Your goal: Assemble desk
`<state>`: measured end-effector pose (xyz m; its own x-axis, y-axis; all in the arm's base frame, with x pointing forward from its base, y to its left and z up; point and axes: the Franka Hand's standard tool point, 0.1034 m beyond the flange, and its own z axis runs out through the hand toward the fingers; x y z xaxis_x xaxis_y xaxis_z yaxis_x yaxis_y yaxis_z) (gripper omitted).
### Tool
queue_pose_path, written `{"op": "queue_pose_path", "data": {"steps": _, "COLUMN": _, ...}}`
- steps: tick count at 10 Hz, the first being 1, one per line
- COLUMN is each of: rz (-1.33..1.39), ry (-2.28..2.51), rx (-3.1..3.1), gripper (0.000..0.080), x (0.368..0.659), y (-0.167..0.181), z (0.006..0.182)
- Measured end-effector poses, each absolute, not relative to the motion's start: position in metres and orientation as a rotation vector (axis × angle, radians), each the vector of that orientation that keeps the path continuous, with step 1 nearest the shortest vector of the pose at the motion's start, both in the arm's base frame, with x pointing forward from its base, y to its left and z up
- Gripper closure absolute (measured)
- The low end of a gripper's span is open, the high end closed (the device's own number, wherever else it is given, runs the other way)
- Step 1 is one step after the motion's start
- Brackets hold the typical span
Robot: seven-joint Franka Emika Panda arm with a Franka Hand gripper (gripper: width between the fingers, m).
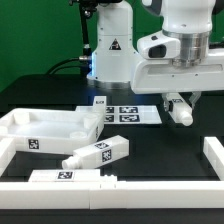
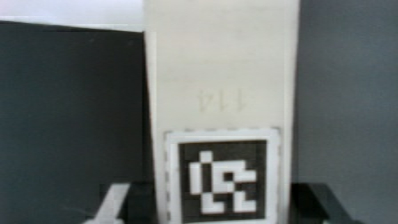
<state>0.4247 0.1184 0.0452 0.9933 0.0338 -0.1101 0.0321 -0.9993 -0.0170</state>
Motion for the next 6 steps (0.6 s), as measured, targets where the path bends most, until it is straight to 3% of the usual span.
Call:
{"op": "queue_pose_path", "data": {"steps": 2, "rz": 0.164, "ry": -0.029, "rx": -3.121, "gripper": 0.0515, "x": 0.402, "y": 0.149, "z": 0.035}}
{"op": "queue_pose_path", "data": {"steps": 6, "rz": 0.174, "ry": -0.046, "rx": -3.121, "gripper": 0.0515, "x": 0.387, "y": 0.163, "z": 0.017}}
